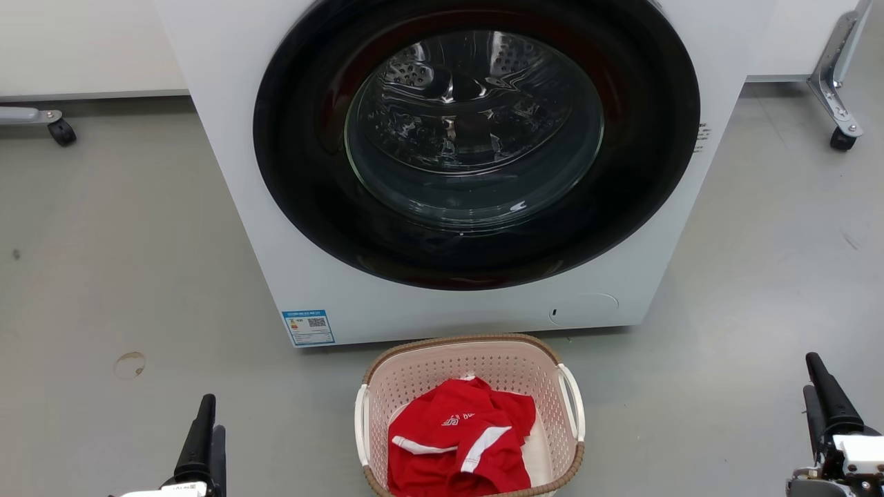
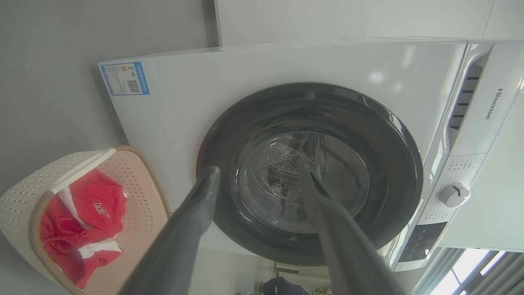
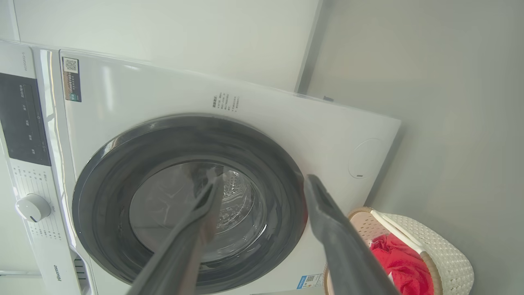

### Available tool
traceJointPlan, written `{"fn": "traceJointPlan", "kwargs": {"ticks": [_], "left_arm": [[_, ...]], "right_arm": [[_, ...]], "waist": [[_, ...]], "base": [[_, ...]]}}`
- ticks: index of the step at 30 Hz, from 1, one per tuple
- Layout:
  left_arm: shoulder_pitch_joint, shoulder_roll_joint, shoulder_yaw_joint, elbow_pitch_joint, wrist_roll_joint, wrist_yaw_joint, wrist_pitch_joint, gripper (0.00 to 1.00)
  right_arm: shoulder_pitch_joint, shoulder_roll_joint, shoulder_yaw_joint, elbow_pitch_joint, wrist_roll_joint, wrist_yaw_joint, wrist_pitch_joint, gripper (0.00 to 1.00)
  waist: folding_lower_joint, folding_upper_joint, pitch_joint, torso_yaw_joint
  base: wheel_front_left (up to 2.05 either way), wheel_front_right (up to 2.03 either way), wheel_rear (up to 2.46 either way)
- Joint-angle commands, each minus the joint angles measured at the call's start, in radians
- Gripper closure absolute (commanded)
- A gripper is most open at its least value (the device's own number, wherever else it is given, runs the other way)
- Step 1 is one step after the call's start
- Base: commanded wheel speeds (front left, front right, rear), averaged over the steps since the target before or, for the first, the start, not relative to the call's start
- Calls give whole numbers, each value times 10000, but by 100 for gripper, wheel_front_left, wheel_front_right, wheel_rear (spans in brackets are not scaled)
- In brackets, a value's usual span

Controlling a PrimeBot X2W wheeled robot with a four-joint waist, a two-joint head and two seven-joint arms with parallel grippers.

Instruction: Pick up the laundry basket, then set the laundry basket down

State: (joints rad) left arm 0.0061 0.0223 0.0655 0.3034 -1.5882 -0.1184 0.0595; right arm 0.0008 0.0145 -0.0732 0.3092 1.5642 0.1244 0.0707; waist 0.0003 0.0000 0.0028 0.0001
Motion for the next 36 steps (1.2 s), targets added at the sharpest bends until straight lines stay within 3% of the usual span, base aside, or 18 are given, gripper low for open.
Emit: {"fn": "traceJointPlan", "kwargs": {"ticks": [1, 19, 36], "left_arm": [[-209, 121, 42, -330, 303, -20, -125, 0], [-143, 199, -126, -556, 2936, 266, -633, 0], [-136, 749, -778, -783, 5784, 1019, -1027, 0]], "right_arm": [[-609, -338, 128, -270, -319, 14, -182, 0], [-1041, -410, 421, 228, -3076, 22, -782, 0], [-1251, -393, 510, 195, -6260, 30, -1284, 0]], "waist": [[-2, 0, -4, -2], [-2, 0, -4, 1], [-2, 0, 1, 15]], "base": [[0, 0, 0], [0, 0, 0], [0, 0, 0]]}}
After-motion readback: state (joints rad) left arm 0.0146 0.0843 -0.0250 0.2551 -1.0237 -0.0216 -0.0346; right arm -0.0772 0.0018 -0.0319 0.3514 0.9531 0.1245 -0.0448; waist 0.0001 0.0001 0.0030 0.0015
